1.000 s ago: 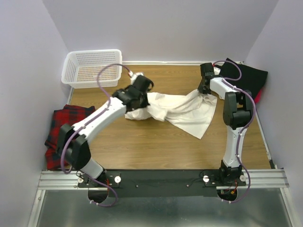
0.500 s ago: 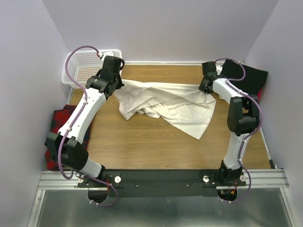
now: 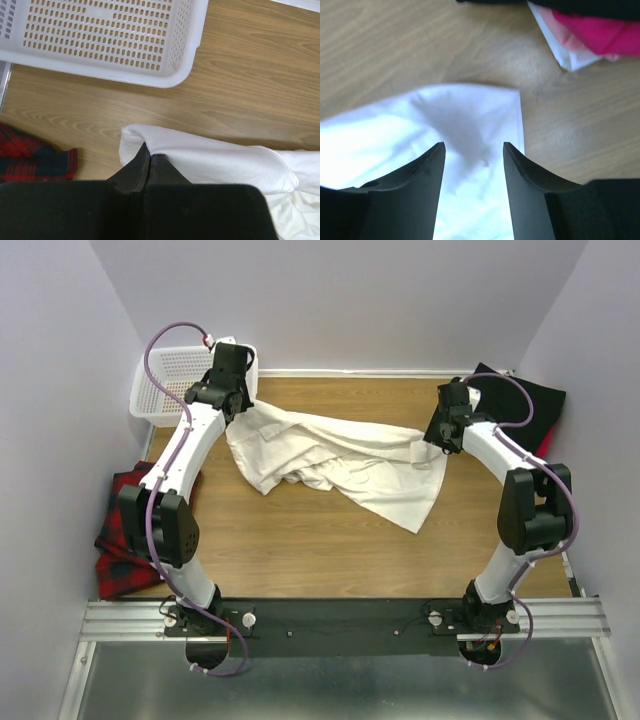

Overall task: Fold and stack the t-shirts
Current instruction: Flatten out the tshirt

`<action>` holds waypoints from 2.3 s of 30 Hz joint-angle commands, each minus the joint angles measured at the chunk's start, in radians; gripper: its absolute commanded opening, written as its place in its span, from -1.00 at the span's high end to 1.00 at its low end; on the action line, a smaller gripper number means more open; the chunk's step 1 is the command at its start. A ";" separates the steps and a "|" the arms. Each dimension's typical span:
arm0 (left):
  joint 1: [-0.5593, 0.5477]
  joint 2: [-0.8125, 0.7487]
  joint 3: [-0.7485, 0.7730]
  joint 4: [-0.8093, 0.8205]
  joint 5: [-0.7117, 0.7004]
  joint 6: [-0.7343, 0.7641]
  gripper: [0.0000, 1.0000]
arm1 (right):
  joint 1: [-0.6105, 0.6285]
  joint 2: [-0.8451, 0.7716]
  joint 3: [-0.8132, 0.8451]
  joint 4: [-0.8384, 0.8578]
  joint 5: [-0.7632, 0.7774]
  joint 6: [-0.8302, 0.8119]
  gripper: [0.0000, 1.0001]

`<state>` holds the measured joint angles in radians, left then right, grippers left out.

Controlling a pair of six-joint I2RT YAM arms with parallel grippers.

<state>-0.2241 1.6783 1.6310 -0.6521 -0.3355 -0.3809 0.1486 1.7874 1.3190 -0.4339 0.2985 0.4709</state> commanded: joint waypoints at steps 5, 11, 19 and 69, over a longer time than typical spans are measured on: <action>0.075 0.078 0.113 0.025 -0.022 0.014 1.00 | 0.006 -0.082 -0.130 0.003 0.094 0.055 -0.06; 0.088 0.093 0.102 0.035 0.044 0.022 1.00 | 0.037 -0.082 -0.115 0.014 -0.061 0.003 0.04; 0.088 0.086 0.067 0.054 0.064 0.027 1.00 | 0.088 -0.033 -0.099 0.067 -0.156 0.003 0.04; 0.104 0.107 0.081 0.035 0.076 0.042 1.00 | 0.088 0.109 -0.066 0.119 -0.225 0.012 0.16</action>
<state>-0.1272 1.7779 1.7035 -0.6243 -0.2745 -0.3511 0.2390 1.9182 1.2770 -0.3187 0.1005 0.4782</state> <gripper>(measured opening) 0.013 0.419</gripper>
